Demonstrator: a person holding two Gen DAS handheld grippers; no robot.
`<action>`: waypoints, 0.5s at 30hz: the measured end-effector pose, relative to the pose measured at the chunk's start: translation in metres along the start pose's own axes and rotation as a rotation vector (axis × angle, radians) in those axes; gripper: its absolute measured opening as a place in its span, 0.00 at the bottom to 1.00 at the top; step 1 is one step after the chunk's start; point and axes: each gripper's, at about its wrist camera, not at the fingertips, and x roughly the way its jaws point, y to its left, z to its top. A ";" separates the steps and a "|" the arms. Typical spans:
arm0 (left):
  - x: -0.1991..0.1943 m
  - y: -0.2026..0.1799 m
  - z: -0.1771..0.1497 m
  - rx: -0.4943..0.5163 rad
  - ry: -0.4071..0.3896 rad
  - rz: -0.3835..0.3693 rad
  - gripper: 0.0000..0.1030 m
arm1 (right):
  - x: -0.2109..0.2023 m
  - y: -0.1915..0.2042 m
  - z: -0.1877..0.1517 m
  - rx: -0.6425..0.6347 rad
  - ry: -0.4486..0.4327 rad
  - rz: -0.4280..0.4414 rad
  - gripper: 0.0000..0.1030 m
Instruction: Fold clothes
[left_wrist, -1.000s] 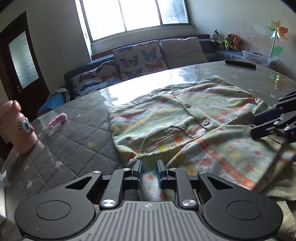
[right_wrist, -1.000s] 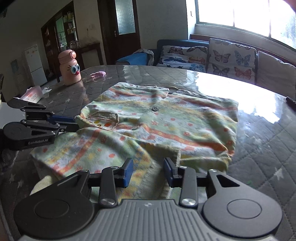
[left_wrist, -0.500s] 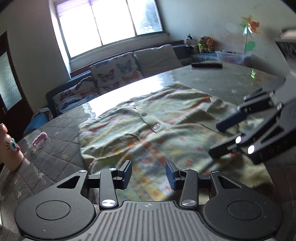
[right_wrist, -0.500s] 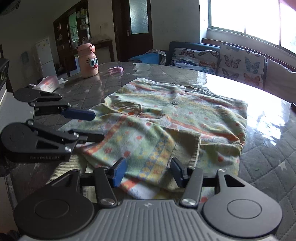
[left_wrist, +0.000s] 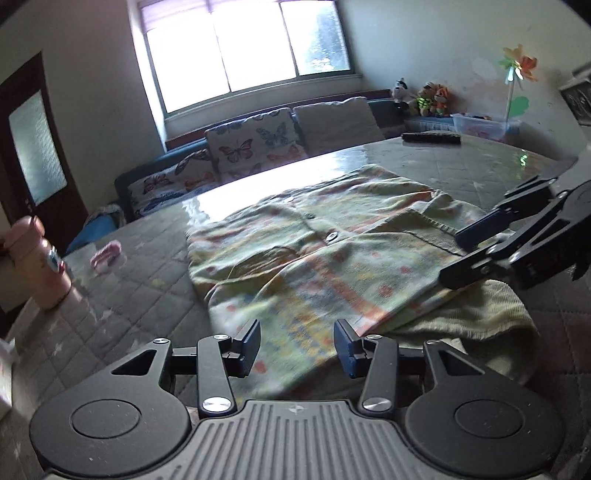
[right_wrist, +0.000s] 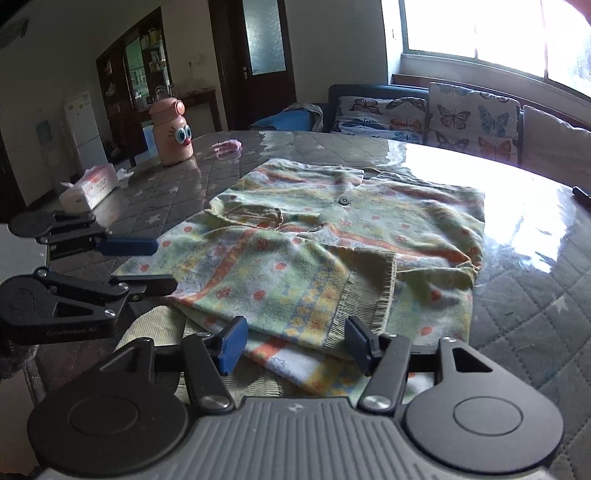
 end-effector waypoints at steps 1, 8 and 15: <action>0.000 0.004 -0.003 -0.018 0.007 -0.006 0.48 | -0.001 -0.002 -0.001 0.012 -0.002 0.001 0.60; -0.015 0.011 -0.011 -0.019 0.018 -0.008 0.52 | -0.006 -0.011 -0.005 0.064 -0.001 0.023 0.64; -0.039 -0.006 -0.017 0.142 -0.011 -0.065 0.54 | -0.011 -0.019 -0.005 0.126 -0.004 0.040 0.67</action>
